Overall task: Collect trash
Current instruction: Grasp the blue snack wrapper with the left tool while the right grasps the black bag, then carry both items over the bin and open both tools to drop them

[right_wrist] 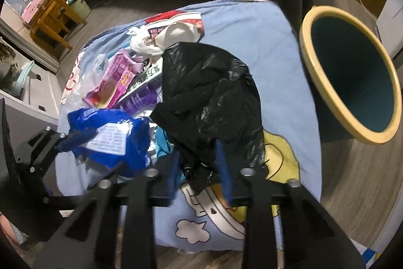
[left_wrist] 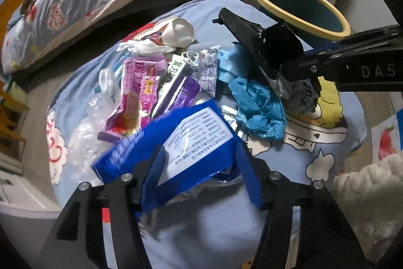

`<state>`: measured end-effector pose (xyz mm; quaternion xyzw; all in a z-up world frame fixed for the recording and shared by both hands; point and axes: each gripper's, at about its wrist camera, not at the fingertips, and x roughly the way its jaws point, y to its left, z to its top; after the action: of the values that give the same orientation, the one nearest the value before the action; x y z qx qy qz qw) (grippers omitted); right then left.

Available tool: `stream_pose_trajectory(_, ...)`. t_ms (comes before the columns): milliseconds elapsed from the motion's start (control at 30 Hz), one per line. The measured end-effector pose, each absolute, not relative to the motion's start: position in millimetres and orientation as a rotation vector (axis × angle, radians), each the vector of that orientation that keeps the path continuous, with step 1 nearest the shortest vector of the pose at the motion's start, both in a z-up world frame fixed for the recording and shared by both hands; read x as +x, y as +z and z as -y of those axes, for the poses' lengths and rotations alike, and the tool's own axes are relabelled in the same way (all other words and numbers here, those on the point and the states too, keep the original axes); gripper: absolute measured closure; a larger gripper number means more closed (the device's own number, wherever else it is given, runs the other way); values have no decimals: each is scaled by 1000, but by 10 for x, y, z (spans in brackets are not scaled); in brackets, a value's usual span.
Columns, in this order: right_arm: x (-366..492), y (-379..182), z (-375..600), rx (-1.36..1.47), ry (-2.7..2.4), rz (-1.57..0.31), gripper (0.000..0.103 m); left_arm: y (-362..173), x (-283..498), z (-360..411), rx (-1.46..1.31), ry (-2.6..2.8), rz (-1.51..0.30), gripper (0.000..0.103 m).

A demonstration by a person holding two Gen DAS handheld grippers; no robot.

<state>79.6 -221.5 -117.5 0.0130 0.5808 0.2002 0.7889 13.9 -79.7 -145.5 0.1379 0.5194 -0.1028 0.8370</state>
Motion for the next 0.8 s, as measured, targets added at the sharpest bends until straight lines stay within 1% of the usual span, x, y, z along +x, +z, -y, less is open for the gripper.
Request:
stream_pose_trajectory(33,799,-1152,2217,25,432,-1243,87,-1446,138,786,292,-217,-1100,52)
stream_pose_trajectory(133,813,-1071,2242,44,438,-1226,90,-1398,160,710,278,-200,-1097,58)
stream_pose_trajectory(200,809,-987,2254,52,443,-1204,91,-1333,151,653,263,-191,-1086,58)
stream_pose_trajectory(367,808,-769,2293,57,454,-1144,93,-1097,106,543,221,-159,-1034,67)
stream_pose_trajectory(533,828,-555,2458,139,455,-1094,94,-855,64,457,174,-157,-972,75)
stream_pose_trajectory(633,880,-448,2547,172,456,-1066,94,-721,67,443,142,-160,-937,78)
stream_pose_trajectory(800,968,-261,2790,261,466,-1023,94,-458,60,505,114,-182,-861,78)
